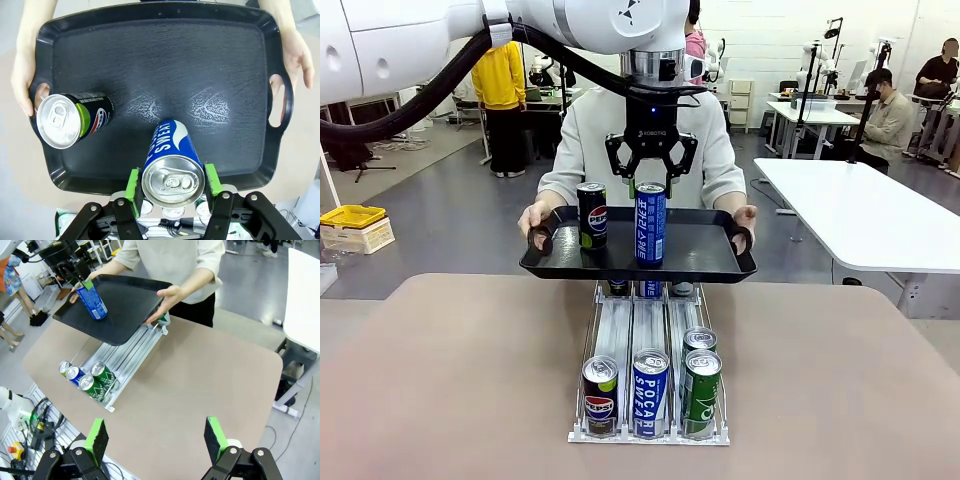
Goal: Retrieve and hand over the desired beverage to the person.
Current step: Place the picked can on the Handle tray extended by the person.
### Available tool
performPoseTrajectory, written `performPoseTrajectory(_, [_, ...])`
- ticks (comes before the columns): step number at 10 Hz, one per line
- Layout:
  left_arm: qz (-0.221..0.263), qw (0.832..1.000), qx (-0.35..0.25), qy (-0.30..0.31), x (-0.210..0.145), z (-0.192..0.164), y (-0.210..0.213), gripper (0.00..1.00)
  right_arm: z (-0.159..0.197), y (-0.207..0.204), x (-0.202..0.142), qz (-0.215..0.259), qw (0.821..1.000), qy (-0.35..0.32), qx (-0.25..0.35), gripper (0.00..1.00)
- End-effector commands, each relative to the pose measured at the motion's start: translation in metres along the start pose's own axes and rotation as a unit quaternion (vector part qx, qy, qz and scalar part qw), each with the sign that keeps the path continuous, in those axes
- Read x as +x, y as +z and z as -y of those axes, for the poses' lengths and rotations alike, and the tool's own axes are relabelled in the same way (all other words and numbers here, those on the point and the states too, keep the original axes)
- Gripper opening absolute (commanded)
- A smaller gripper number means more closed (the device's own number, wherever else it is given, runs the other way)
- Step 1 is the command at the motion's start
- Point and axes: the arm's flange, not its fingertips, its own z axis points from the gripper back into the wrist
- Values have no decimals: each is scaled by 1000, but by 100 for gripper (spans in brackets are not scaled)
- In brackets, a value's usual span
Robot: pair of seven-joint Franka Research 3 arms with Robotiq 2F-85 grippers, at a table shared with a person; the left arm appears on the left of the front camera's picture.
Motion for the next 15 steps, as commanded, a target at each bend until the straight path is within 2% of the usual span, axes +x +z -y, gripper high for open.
performPoseTrajectory(1, [-13,1000,-13,-6,7,6,14,100,0,-1,0,3,1000,3,11,100])
performPoseTrajectory(12, [-30,999,-27,-16,2,2,26,100,0,-1,0,3,1000,3,11,100])
performPoseTrajectory(13, [-38,997,-46,-41,-20,-9,53,100,0,-1,0,3,1000,3,11,100])
performPoseTrajectory(15, [-45,986,-91,-131,-85,-58,111,100,0,-1,0,3,1000,3,11,100])
